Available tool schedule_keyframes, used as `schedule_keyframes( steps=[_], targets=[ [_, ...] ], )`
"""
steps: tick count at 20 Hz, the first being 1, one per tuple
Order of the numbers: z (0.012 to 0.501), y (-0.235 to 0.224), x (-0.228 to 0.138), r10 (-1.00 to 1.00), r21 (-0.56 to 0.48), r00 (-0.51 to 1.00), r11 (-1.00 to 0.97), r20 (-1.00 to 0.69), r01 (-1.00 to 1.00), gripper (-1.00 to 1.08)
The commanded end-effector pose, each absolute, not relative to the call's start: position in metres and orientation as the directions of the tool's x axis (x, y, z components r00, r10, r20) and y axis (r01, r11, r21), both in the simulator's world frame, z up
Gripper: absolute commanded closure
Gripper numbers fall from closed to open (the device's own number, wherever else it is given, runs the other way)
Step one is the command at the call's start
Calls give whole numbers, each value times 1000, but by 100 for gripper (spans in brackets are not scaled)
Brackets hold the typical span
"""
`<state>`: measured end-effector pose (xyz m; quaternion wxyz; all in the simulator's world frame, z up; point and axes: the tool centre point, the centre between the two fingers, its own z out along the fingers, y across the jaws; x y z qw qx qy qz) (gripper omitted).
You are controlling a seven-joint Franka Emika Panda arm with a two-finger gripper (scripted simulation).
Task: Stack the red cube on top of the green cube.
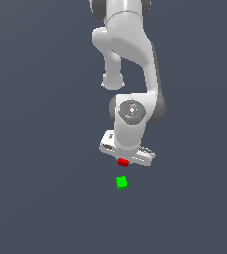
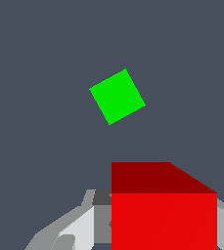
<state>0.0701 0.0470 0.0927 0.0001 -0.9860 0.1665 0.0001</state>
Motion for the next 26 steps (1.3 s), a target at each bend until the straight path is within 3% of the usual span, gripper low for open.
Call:
schedule_keyframes(
  steps=[1, 13, 26],
  targets=[
    [87, 45, 83, -328, 0, 945, -945, 0, -328, 108],
    [67, 39, 129, -328, 0, 945, -945, 0, -328, 108],
    [62, 37, 143, -328, 0, 945, -945, 0, -328, 108]
  ],
)
